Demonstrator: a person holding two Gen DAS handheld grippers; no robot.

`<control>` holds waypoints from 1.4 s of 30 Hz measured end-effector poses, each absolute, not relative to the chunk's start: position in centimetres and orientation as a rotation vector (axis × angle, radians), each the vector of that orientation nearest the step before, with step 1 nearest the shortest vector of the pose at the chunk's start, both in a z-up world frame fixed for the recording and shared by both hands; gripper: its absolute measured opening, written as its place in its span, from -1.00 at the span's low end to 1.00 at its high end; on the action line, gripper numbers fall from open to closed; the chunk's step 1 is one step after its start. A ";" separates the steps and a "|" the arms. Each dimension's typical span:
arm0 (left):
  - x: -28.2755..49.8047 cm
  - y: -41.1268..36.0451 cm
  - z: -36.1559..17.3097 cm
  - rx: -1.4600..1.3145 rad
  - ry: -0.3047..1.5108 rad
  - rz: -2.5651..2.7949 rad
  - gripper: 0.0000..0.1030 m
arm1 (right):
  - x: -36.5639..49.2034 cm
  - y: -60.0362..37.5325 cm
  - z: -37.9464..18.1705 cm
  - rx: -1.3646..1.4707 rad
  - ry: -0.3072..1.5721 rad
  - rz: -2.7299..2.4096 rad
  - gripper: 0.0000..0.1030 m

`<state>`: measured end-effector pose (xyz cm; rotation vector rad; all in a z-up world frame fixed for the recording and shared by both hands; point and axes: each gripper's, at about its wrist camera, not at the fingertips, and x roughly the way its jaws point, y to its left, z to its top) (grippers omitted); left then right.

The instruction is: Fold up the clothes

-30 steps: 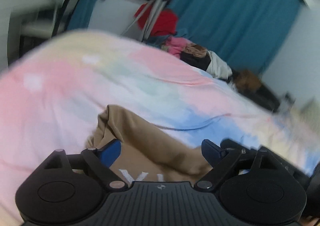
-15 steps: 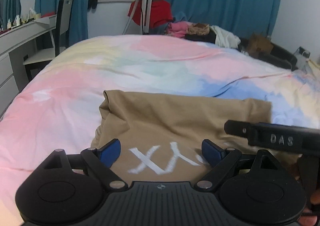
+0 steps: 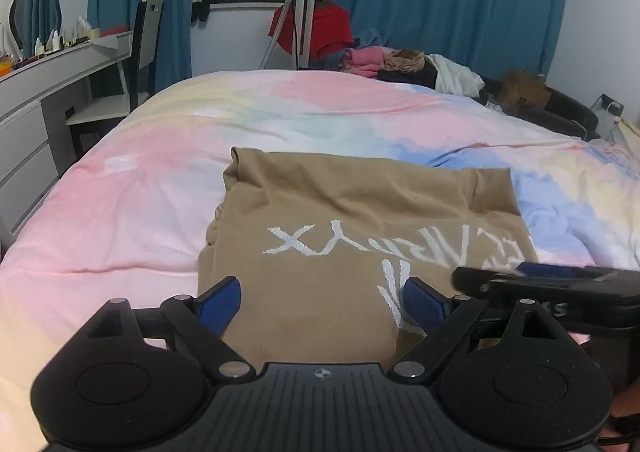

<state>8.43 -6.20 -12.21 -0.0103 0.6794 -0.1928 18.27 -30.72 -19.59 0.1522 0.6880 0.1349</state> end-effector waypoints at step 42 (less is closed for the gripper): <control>8.3 0.9 -16.2 -0.957 0.759 -0.170 -0.44 | 16.2 -31.3 -16.3 0.431 0.695 0.140 0.62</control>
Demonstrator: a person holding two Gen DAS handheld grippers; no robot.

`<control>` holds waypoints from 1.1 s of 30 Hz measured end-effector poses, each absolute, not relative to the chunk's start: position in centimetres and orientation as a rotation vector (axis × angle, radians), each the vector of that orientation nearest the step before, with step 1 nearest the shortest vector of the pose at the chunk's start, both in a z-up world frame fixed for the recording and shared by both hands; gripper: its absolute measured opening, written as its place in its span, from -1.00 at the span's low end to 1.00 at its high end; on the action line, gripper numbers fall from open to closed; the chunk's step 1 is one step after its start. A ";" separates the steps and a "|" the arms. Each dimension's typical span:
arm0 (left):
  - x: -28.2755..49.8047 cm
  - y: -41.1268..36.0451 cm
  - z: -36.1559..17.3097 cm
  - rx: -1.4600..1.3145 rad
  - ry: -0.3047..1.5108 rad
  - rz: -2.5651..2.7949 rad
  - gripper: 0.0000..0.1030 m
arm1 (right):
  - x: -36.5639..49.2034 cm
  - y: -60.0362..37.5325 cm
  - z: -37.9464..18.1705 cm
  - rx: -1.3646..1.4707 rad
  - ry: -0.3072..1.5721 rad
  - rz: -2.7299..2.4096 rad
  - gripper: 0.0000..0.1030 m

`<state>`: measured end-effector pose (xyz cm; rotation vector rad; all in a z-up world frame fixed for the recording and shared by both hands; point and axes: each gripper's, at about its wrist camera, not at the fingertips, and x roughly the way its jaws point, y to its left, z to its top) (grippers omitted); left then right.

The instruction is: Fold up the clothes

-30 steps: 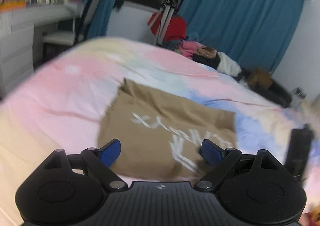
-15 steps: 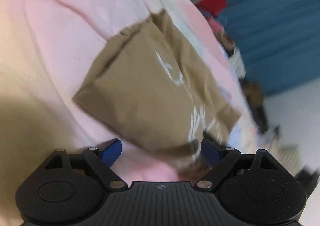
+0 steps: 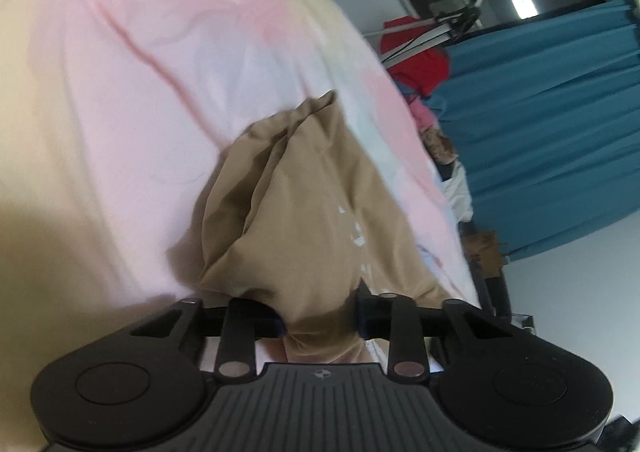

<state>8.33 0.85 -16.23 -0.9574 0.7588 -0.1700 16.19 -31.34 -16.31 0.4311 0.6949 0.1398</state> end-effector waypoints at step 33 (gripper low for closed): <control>8.0 0.7 -12.7 -0.986 0.636 -0.243 -0.58 | 14.3 -39.1 -20.9 1.235 0.698 0.035 -0.56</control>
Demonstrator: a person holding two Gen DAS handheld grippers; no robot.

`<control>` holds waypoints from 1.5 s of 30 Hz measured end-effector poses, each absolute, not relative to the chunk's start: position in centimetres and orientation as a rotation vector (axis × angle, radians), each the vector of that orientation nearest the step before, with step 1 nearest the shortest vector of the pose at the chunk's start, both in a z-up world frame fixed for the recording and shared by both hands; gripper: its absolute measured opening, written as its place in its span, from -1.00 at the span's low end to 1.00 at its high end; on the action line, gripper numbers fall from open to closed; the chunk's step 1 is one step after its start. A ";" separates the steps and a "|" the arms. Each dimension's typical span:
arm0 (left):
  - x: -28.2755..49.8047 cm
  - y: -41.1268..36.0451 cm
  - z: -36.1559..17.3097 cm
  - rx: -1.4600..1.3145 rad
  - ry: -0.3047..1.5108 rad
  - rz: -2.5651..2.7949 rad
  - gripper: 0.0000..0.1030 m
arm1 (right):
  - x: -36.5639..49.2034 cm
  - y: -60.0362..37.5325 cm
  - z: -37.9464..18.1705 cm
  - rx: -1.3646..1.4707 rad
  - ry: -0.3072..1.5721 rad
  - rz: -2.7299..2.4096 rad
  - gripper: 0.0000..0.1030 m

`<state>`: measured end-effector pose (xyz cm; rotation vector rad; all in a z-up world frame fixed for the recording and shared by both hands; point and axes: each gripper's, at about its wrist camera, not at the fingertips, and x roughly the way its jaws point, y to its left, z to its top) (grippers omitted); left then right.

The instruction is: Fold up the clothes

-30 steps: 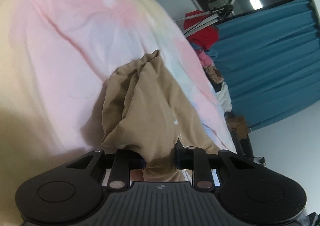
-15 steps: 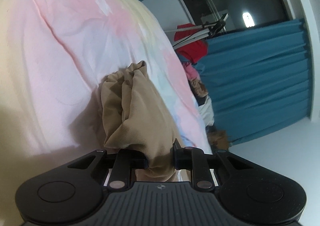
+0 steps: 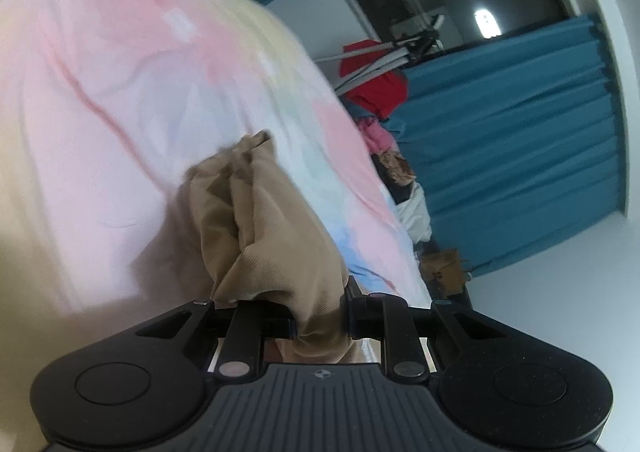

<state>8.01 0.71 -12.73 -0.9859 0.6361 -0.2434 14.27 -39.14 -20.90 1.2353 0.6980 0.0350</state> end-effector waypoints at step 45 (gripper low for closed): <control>28.5 -34.8 -15.2 -0.182 0.788 -0.609 0.28 | 19.4 -64.0 -21.0 1.034 0.683 -0.393 -0.45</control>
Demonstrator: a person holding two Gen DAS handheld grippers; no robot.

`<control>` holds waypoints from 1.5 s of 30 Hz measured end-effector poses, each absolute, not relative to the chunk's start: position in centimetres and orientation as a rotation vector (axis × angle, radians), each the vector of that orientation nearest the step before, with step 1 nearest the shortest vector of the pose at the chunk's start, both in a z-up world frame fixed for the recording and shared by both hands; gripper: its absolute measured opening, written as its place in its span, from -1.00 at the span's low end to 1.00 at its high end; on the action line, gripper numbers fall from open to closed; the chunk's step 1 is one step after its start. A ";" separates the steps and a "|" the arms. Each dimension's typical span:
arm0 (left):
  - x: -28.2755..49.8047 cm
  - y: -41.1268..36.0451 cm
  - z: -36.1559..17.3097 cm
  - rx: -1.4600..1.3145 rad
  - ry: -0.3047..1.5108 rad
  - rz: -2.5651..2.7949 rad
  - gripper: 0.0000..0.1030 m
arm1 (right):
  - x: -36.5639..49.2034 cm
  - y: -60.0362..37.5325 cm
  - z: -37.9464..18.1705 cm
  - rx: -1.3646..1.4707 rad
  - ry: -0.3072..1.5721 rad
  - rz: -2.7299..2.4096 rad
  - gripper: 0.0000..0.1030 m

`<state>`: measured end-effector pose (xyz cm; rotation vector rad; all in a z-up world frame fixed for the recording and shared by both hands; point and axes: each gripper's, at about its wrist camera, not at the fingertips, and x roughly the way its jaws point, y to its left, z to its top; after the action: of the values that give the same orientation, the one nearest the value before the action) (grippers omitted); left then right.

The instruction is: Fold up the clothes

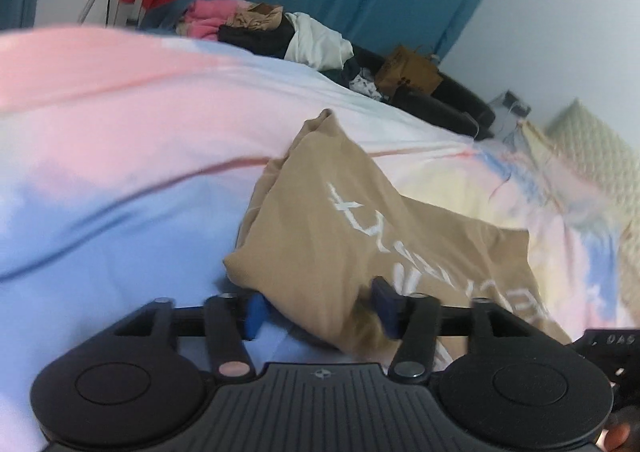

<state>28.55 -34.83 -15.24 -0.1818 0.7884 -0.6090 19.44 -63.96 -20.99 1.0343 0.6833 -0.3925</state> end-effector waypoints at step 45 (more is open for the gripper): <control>-4.5 -17.0 -0.2 0.057 0.295 -0.551 0.99 | -2.7 -40.9 -7.9 0.165 0.224 -0.390 0.66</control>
<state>-4.52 -17.00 -0.17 0.0566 0.2946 -0.5506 -2.72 -40.94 -7.94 0.1651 0.2235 -0.3900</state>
